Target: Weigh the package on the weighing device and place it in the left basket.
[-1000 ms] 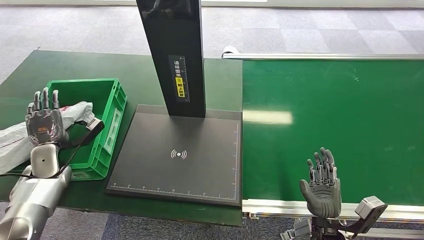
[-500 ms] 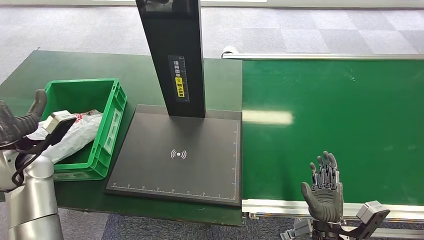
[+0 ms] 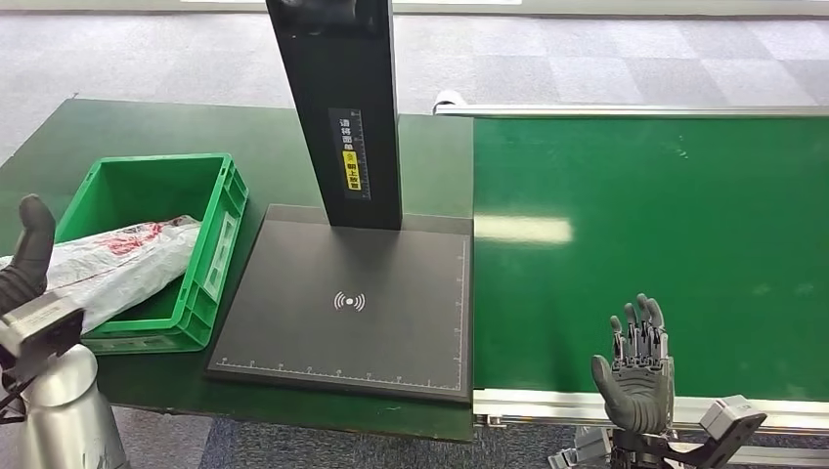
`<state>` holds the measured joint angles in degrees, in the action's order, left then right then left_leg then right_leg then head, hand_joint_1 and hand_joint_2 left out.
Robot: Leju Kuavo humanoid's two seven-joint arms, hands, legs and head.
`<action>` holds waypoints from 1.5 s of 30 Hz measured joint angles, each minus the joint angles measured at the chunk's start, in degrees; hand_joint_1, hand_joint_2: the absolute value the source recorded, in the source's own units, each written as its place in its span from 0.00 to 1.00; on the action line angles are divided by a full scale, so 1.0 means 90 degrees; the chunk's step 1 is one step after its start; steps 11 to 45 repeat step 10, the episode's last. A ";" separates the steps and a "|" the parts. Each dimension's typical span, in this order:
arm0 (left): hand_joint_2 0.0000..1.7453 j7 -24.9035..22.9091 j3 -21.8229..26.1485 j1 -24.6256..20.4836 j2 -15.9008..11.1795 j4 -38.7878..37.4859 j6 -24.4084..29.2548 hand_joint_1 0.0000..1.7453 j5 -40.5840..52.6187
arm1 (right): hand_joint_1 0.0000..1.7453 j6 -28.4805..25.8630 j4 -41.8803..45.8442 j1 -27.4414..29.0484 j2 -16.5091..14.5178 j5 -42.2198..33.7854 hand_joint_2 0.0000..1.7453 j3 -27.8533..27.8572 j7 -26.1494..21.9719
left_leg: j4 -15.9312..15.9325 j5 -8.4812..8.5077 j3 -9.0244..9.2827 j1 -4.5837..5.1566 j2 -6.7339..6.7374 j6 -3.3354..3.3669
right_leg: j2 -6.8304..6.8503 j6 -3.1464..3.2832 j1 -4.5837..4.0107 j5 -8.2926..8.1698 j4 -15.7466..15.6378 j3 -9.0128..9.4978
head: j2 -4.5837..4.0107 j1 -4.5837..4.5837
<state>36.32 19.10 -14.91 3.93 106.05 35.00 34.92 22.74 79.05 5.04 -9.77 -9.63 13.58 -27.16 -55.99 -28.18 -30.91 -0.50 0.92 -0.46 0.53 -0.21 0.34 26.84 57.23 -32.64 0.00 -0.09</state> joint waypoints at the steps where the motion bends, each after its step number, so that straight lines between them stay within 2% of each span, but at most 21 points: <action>1: 1.00 -0.0170 -0.0321 0.0080 -0.0131 -0.0011 -0.0498 0.00 -0.0802 | 0.00 0.0002 0.0001 -0.0002 0.0013 -0.0012 1.00 0.0007 -0.0007 | 0.0000 0.0001 0.0000 -0.0001 -0.0005 0.0000 | 0.0005 0.0000 -0.0001 0.0000 -0.0001 0.0001 | 0.0000 -0.0001; 3: 1.00 -0.0428 -0.1019 0.0206 -0.0358 -0.0099 -0.2145 0.00 -0.2460 | 0.00 0.0023 0.0001 -0.0020 0.0040 0.0018 1.00 0.0021 0.0004 | 0.0000 0.0002 -0.0001 -0.0001 -0.0017 0.0000 | 0.0018 0.0000 -0.0001 0.0000 0.0000 0.0009 | 0.0000 -0.0001; 5: 1.00 -0.0467 -0.1650 0.0357 -0.0464 -0.0313 -0.3785 0.00 -0.3408 | 0.00 -0.0002 -0.0007 -0.0062 0.0055 0.0189 1.00 0.0014 0.0014 | 0.0001 0.0003 -0.0001 0.0000 -0.0016 0.0001 | 0.0018 0.0001 0.0000 -0.0002 0.0001 0.0015 | 0.0000 0.0001; 7: 1.00 -0.0407 -0.2159 0.0545 -0.0453 -0.0650 -0.4646 0.00 -0.3740 | 0.00 -0.0093 -0.0022 -0.0101 0.0060 0.0450 1.00 -0.0048 -0.0021 | 0.0001 0.0002 0.0003 0.0003 -0.0001 0.0002 | 0.0004 0.0001 0.0003 -0.0004 0.0002 0.0013 | 0.0000 0.0001; 10: 1.00 -0.0382 -0.2644 0.0765 -0.0329 -0.1261 -0.5214 0.00 -0.4219 | 0.00 -0.0183 -0.0034 -0.0123 0.0061 0.0701 1.00 -0.0205 -0.0101 | 0.0000 0.0000 0.0005 0.0010 0.0005 0.0003 | -0.0003 0.0000 0.0009 -0.0005 0.0001 0.0010 | 0.0000 -0.0001; 45: 1.00 -0.0382 -0.2644 0.0765 -0.0329 -0.1261 -0.5214 0.00 -0.4219 | 0.00 -0.0183 -0.0034 -0.0123 0.0061 0.0701 1.00 -0.0205 -0.0101 | 0.0000 0.0000 0.0005 0.0010 0.0005 0.0003 | -0.0003 0.0000 0.0009 -0.0005 0.0001 0.0010 | 0.0000 -0.0001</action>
